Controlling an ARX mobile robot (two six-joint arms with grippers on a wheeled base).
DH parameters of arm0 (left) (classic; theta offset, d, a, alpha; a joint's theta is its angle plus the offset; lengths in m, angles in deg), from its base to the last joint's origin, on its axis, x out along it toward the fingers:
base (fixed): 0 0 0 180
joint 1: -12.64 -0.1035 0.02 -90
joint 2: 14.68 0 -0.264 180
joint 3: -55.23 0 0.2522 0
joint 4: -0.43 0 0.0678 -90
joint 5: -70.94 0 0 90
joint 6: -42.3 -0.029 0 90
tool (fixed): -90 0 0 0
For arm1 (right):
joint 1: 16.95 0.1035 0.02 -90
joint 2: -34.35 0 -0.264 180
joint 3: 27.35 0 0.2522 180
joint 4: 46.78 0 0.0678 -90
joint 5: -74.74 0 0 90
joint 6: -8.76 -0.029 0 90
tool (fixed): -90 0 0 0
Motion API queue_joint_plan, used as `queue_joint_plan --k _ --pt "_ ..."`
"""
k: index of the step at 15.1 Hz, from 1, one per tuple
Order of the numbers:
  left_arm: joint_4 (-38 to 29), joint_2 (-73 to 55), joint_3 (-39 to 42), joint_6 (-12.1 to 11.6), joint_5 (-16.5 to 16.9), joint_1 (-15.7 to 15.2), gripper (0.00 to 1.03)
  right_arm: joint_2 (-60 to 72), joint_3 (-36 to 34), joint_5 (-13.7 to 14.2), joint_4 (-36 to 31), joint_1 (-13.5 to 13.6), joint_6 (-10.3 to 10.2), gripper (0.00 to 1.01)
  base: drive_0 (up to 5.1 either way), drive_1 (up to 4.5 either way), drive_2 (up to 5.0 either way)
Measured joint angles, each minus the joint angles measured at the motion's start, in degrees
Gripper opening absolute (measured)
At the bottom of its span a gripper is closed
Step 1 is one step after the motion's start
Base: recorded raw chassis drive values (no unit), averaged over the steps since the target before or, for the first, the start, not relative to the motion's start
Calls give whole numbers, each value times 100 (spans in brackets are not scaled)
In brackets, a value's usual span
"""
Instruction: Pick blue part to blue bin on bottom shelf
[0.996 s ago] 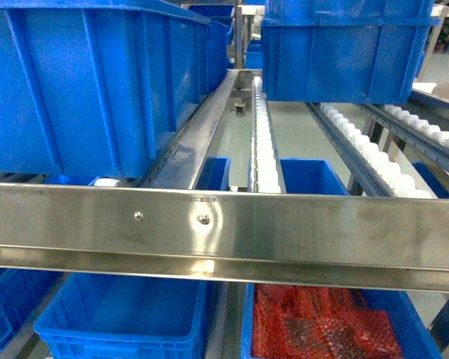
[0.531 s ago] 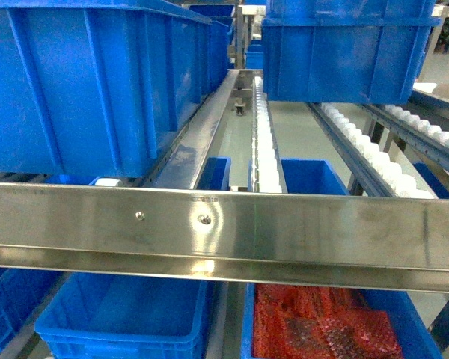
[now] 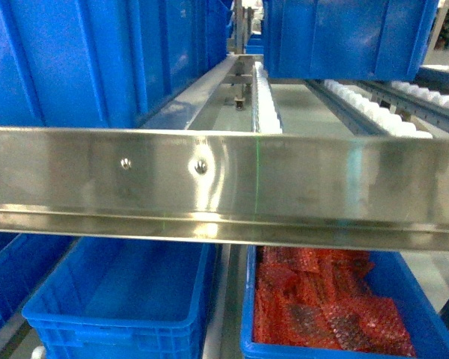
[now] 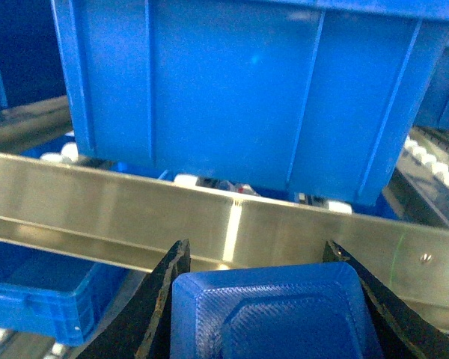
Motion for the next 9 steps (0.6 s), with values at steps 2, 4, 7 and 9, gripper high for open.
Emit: queue_joint_plan --k 2,4,7,9 --pt "4 2 0 0 -2 0 44 0 0 0 2 0 0 98 0 0 0" --pt "4 0 0 0 2 0 44 0 0 -2 13 0 -2 98 0 0 0" --pt "9 0 0 0 0 0 44 0 0 0 7 0 -7 98 0 0 0" --pt "9 2 0 0 2 0 44 0 0 0 13 0 0 98 0 0 0"
